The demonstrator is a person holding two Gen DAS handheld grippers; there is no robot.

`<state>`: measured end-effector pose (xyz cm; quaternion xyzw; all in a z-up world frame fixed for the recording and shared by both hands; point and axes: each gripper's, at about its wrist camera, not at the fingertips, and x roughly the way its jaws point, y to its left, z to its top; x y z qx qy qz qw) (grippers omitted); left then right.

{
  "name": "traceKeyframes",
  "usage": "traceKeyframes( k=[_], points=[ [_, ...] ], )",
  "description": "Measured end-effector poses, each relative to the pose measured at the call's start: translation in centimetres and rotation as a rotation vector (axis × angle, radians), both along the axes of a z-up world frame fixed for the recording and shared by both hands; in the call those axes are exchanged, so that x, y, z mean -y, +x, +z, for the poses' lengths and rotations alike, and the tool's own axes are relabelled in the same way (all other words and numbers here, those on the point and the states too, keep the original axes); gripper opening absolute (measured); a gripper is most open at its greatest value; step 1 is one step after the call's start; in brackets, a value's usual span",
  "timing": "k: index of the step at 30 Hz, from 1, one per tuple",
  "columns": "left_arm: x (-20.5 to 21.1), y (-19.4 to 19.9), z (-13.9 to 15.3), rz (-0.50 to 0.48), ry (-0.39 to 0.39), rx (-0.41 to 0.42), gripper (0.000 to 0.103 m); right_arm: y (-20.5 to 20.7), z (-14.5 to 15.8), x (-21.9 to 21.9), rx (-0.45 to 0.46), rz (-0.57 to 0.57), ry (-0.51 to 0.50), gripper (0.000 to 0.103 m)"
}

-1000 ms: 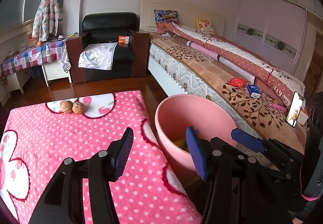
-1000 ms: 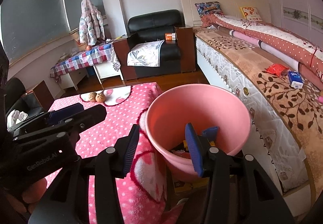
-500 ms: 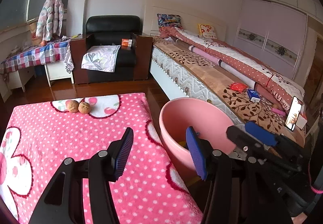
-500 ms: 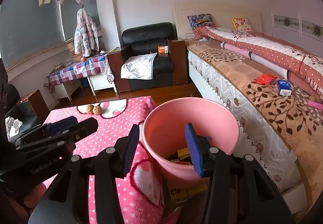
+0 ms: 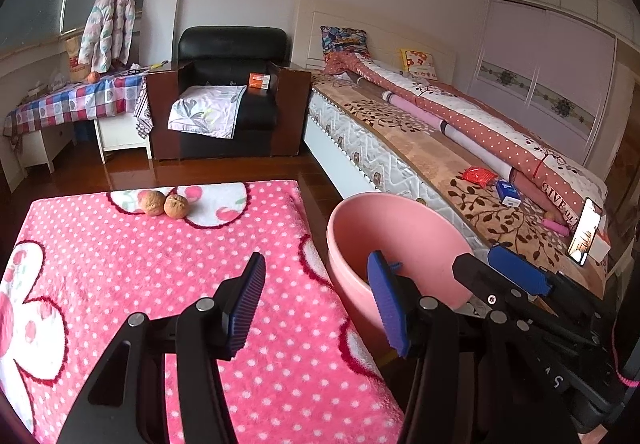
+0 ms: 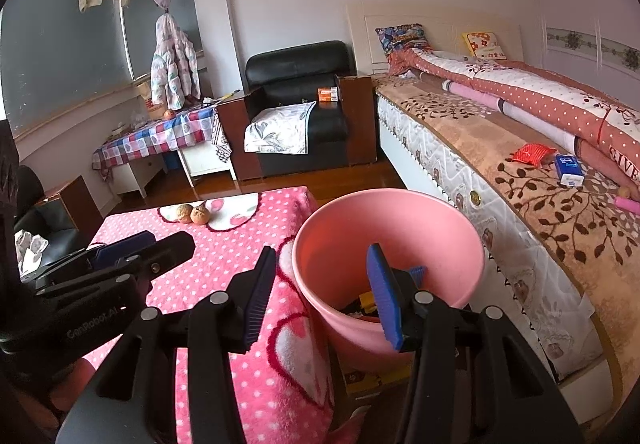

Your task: Collect trash

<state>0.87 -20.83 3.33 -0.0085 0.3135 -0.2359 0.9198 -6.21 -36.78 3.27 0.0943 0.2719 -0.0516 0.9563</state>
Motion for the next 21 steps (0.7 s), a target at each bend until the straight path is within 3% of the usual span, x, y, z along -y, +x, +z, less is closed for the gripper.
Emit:
traceKeyframes(
  k=[21],
  points=[
    [0.32, 0.07, -0.71, -0.019, 0.016, -0.024, 0.053, 0.05, -0.39, 0.08, -0.007, 0.0, -0.009, 0.048]
  ],
)
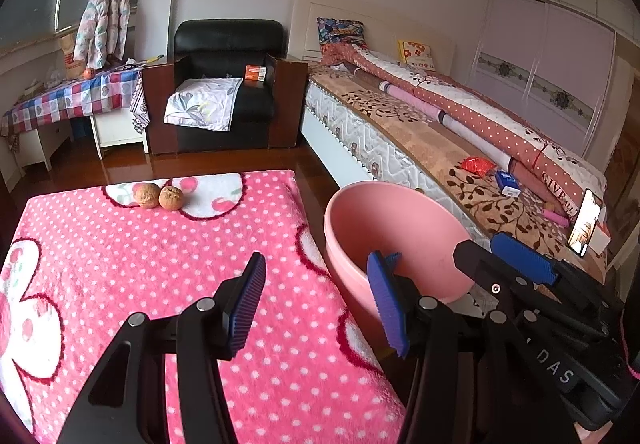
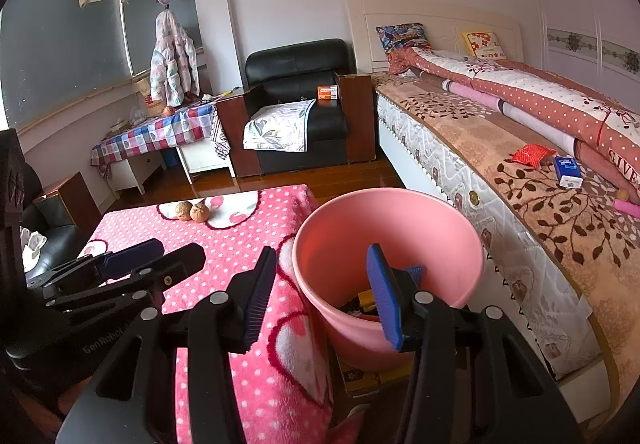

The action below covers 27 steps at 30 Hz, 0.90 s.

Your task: Collect trash

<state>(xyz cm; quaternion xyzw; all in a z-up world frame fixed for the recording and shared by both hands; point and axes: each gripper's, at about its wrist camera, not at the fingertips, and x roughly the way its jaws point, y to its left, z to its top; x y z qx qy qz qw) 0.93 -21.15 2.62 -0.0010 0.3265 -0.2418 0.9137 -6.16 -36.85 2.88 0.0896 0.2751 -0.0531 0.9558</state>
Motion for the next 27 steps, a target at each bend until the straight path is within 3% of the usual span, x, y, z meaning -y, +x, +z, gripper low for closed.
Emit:
traceKeyframes(
  k=[27],
  points=[
    [0.01, -0.23, -0.21, 0.0, 0.016, 0.01, 0.053, -0.31, -0.65, 0.28, -0.011, 0.001, 0.006, 0.048]
  ],
)
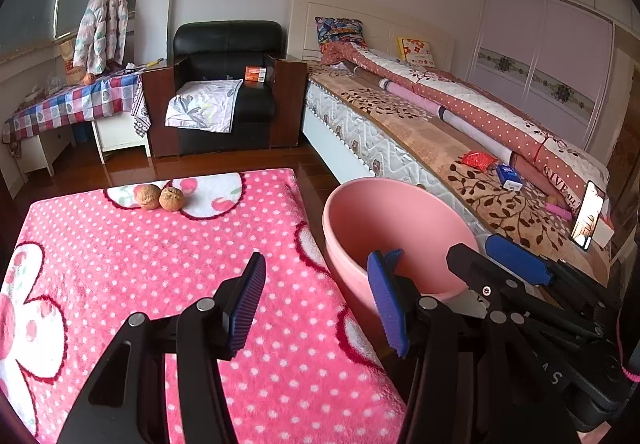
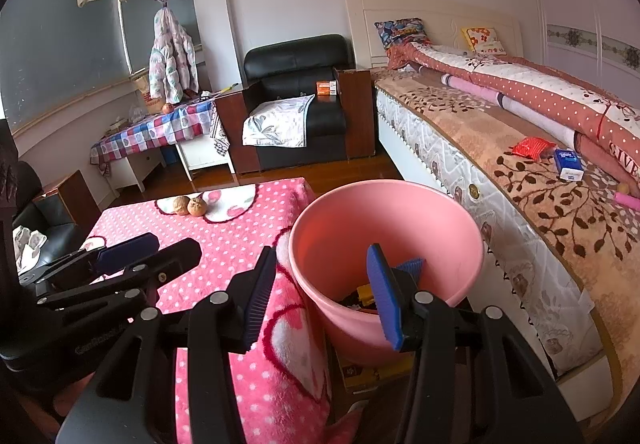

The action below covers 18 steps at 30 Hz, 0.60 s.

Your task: Collect trash

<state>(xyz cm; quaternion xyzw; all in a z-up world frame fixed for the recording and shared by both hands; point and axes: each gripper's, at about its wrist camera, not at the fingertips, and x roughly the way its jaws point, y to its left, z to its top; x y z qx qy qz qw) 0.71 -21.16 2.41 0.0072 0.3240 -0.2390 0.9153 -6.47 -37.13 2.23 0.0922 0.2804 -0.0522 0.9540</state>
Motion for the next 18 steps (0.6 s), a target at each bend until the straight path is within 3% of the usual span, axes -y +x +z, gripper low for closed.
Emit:
traceKeyframes(
  k=[18],
  points=[
    [-0.51, -0.08, -0.21, 0.017, 0.008, 0.003, 0.053, -0.22, -0.74, -0.26, -0.008, 0.006, -0.001, 0.048]
  ],
)
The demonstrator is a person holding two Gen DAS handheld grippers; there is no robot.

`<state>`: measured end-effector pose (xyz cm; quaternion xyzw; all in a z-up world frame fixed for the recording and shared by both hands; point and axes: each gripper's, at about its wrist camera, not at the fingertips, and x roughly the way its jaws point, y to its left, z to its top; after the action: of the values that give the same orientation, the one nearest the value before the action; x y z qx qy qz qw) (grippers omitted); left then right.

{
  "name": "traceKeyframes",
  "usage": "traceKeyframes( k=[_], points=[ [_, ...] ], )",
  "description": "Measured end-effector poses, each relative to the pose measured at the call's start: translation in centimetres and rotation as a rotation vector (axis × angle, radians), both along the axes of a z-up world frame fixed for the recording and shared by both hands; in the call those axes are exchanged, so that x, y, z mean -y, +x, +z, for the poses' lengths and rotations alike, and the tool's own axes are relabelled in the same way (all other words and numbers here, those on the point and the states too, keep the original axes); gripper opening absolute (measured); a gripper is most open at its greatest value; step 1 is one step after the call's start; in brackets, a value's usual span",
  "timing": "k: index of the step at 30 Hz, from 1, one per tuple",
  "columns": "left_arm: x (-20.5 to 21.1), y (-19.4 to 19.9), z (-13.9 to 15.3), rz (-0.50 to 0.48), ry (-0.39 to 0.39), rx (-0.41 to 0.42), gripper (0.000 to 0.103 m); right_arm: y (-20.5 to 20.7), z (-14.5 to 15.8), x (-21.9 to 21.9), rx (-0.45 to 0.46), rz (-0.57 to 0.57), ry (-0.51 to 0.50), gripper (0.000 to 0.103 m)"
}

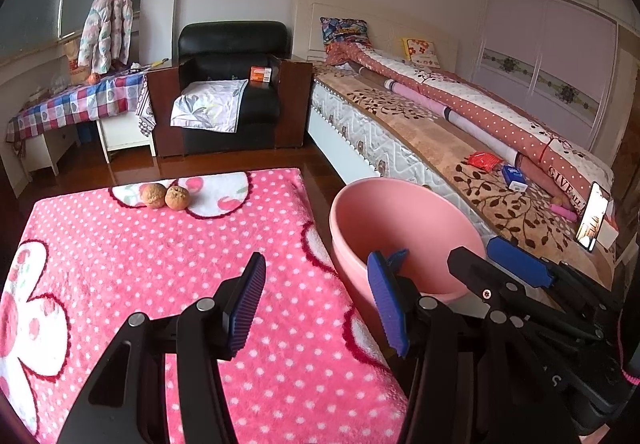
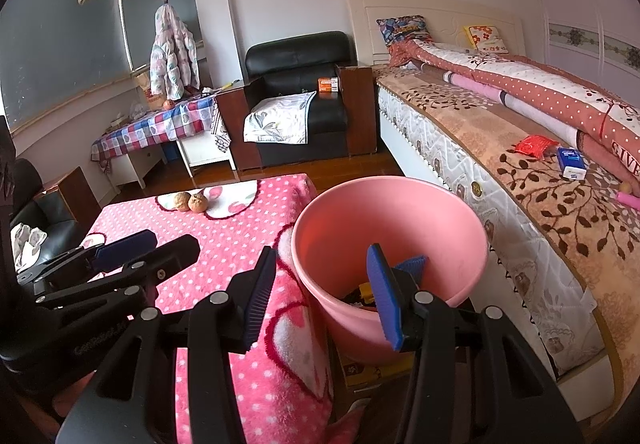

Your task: Collect trash

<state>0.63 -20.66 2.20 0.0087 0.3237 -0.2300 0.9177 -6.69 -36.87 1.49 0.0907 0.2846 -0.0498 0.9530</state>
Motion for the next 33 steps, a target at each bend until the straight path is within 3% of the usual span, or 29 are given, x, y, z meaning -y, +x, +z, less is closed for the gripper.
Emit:
traceKeyframes(
  k=[33],
  points=[
    [0.0, 1.8, -1.5, 0.018, 0.021, -0.071, 0.053, 2.2, -0.6, -1.0, -0.064, 0.02, 0.012, 0.048]
  ],
)
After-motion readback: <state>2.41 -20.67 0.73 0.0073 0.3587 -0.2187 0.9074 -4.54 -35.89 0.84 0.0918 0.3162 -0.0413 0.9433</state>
